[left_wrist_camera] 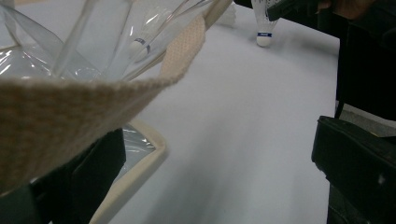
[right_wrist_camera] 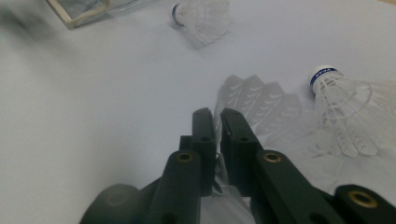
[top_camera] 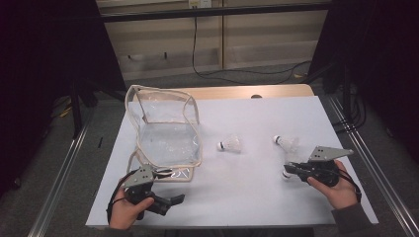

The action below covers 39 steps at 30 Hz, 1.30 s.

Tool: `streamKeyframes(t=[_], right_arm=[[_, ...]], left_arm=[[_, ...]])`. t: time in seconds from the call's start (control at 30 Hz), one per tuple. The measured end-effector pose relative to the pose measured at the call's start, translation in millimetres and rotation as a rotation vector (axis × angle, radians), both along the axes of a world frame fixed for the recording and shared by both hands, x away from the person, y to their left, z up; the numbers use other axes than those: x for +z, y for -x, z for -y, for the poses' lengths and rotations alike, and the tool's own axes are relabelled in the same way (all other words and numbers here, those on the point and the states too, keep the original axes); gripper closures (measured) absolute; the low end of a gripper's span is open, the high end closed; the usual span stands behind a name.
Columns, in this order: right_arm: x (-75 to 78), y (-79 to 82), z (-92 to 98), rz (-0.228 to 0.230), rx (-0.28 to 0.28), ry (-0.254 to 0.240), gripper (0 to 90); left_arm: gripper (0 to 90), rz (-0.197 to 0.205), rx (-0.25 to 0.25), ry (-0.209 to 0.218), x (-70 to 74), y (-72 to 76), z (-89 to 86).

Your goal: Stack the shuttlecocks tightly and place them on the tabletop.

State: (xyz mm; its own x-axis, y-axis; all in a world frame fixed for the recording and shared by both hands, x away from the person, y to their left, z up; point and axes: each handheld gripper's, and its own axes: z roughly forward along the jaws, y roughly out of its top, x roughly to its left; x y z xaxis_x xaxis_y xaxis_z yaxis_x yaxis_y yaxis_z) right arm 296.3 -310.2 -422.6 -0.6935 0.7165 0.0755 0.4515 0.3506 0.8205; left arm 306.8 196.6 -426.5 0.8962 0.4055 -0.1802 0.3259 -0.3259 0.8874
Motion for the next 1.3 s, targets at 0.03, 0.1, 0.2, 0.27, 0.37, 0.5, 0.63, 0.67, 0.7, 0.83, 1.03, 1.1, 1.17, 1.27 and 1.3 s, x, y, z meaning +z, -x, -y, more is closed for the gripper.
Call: streamKeyframes(t=[0.03,0.1,0.2,0.27,0.37,0.5,0.63,0.67,0.7,0.83,1.03,1.1,1.17,1.27,1.3], right_arm=[[0.6,0.2,0.0,-0.002,0.000,-0.007,87.9],[2.3,0.7,0.4,0.002,-0.004,-0.014,89.4],[5.3,0.9,0.3,0.019,-0.015,-0.038,89.9],[6.6,0.5,-1.8,0.029,-0.019,-0.044,90.0],[7.5,-1.4,-9.2,0.040,-0.012,-0.054,90.0],[5.3,-6.8,-24.1,0.055,0.000,-0.044,90.0],[0.5,-13.8,-41.1,0.063,0.001,-0.045,90.0],[-0.5,-15.1,-44.3,0.066,0.000,-0.048,90.0],[-1.5,-16.5,-47.1,0.071,-0.005,-0.051,90.0],[-5.4,-20.8,-54.7,0.074,-0.009,-0.063,90.0],[-9.8,-23.2,-57.1,0.068,-0.014,-0.057,90.0],[-11.6,-22.8,-56.8,0.054,-0.003,-0.053,90.0],[-11.6,-21.7,-56.0,0.053,-0.004,-0.052,89.9],[-11.6,-20.0,-53.9,0.050,-0.003,-0.050,89.5],[-11.7,-19.4,-52.9,0.045,-0.004,-0.051,89.1]], left_arm=[[2.9,0.000,0.000,-0.003,0.1,0.0,-0.1],[2.9,0.001,-0.002,-0.002,-0.1,-0.1,-0.2],[3.0,0.000,-0.001,-0.001,0.0,-0.1,-0.3],[3.0,-0.002,0.001,0.000,0.0,0.0,-0.1],[3.0,-0.002,0.001,0.001,0.0,0.1,-0.1],[3.0,-0.002,-0.002,0.000,-0.2,-0.1,-0.1],[3.4,-0.001,-0.005,0.002,-0.3,-0.1,-0.5],[3.4,-0.001,-0.004,0.001,-0.3,-0.1,-0.5],[3.4,0.000,-0.005,-0.002,-0.3,-0.1,-0.6],[3.3,0.000,-0.006,-0.003,-0.4,-0.2,-0.6],[3.3,-0.001,-0.005,-0.003,-0.4,0.1,-0.5],[3.3,-0.001,-0.004,-0.003,-0.3,0.0,-0.5],[3.3,0.000,-0.005,-0.001,-0.4,-0.1,-0.4],[3.4,-0.001,-0.003,0.001,-0.5,0.0,-0.2],[3.3,-0.001,-0.003,0.001,-0.5,0.0,-0.2]])
